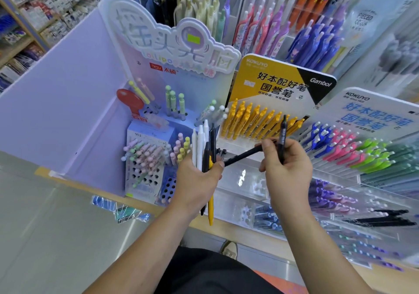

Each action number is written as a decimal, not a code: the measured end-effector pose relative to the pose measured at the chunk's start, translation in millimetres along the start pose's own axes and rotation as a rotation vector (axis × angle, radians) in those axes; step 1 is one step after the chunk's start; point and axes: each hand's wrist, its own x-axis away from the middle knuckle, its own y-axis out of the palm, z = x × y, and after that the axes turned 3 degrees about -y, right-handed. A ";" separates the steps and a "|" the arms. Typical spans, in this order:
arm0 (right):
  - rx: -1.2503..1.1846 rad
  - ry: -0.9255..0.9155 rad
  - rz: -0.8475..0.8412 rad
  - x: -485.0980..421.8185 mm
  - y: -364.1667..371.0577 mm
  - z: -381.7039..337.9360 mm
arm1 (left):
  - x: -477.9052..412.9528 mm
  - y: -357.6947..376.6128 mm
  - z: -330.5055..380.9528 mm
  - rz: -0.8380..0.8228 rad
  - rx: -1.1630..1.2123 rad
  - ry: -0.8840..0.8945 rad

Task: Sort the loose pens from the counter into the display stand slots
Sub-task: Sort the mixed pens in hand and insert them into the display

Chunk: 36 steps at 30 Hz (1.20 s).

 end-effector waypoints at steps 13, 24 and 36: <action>0.423 -0.473 -0.166 0.8 -8.8 9.6 | 9.7 4.9 21.1 -0.094 -0.114 0.047; 0.545 -0.452 -0.438 -4.0 -10.4 31.0 | 4.6 -2.8 20.6 -0.055 -0.079 0.074; 0.193 -0.039 -0.201 3.5 7.3 28.4 | -8.6 -7.2 -5.2 0.042 -0.126 0.067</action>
